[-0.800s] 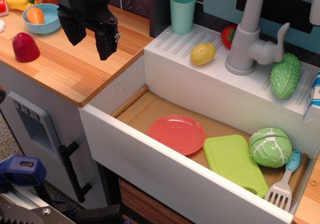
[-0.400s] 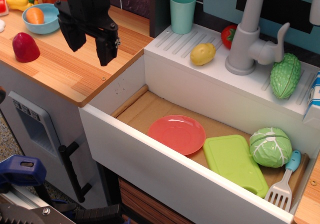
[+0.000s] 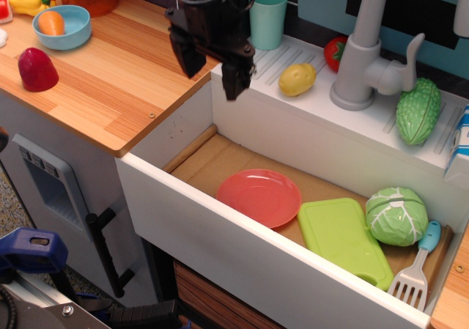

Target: Put potato on plate

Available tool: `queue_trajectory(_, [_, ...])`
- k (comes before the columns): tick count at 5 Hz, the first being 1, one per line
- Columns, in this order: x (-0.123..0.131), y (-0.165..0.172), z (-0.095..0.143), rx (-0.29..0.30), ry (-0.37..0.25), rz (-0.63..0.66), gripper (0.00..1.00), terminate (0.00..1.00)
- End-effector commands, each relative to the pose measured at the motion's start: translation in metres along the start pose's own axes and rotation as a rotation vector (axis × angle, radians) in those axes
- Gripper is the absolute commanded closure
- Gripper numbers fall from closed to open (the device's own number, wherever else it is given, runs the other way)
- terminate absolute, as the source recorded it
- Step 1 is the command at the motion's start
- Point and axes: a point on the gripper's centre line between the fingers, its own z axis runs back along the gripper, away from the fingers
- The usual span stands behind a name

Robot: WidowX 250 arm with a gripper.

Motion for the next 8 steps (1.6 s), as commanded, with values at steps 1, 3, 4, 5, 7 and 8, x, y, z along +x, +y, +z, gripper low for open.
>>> queue_trajectory(1, [0.047,-0.010,0.002,0.053,-0.092,-0.069,0.00,0.00])
queue_trajectory(3, [0.095,-0.011,-0.018,-0.012,-0.115,-0.120,0.00,0.00])
queue_trajectory(4, [0.103,-0.010,-0.036,-0.048,-0.144,-0.133,0.00,0.00])
queue_trajectory(5, [0.107,-0.016,-0.049,-0.079,-0.164,-0.122,0.00,0.00])
queue_trajectory(7, [0.100,-0.010,-0.063,-0.129,-0.160,-0.092,0.00,0.00])
queue_trajectory(8, [0.096,-0.009,-0.062,-0.129,-0.146,-0.081,1.00,0.00])
